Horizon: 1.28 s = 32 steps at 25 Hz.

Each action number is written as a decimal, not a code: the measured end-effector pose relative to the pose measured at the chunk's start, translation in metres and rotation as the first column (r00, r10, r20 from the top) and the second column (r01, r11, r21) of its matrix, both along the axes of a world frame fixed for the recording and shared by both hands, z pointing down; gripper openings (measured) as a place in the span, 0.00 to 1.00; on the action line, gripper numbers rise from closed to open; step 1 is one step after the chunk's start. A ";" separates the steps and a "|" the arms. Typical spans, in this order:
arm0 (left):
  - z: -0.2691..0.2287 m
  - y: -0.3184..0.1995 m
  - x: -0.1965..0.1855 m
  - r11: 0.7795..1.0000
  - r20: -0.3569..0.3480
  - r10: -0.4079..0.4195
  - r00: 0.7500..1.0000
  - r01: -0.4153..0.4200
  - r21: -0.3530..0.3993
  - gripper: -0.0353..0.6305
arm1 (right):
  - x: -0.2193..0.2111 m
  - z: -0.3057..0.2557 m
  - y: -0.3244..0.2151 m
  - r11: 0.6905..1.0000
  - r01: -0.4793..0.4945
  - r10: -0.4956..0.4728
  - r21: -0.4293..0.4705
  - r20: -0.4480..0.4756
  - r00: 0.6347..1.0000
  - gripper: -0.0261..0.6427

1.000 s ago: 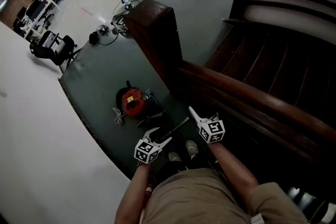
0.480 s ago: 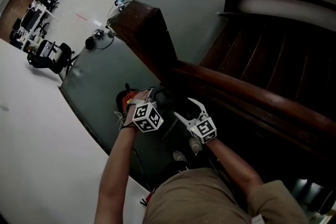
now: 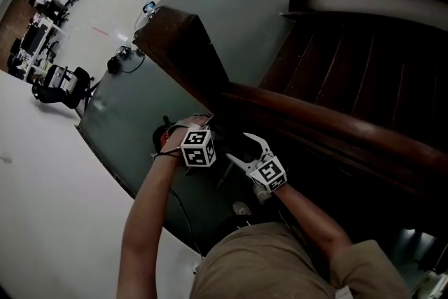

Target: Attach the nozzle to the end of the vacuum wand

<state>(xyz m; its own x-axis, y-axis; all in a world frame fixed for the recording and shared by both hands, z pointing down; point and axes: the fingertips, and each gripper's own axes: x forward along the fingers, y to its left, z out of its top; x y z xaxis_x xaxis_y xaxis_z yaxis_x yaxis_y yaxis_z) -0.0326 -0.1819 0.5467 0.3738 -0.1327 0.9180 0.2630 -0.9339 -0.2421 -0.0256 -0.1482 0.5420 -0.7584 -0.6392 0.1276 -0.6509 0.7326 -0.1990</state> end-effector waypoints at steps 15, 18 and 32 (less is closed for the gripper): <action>-0.004 -0.014 -0.019 0.997 -0.008 -0.062 0.998 0.062 0.049 0.34 | 0.009 -0.003 -0.011 0.986 -0.123 0.142 -0.112 0.188 0.972 0.48; -0.005 -0.019 -0.025 0.994 -0.014 -0.097 0.995 0.098 0.058 0.34 | 0.020 -0.004 -0.007 0.980 -0.164 0.184 -0.114 0.196 0.963 0.48; 0.046 -0.025 -0.058 0.984 0.129 -0.173 0.976 0.166 0.065 0.15 | 0.101 -0.036 -0.021 0.925 -0.376 0.379 0.055 -0.052 0.924 0.31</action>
<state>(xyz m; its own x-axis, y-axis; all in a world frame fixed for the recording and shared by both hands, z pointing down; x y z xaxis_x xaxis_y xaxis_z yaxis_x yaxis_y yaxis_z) -0.0902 -0.2064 0.5924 0.2158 -0.2338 0.9480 0.1354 -0.9543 -0.2662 0.0757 -0.1691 0.5059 -0.4517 -0.8825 0.1309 -0.8906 0.4374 -0.1243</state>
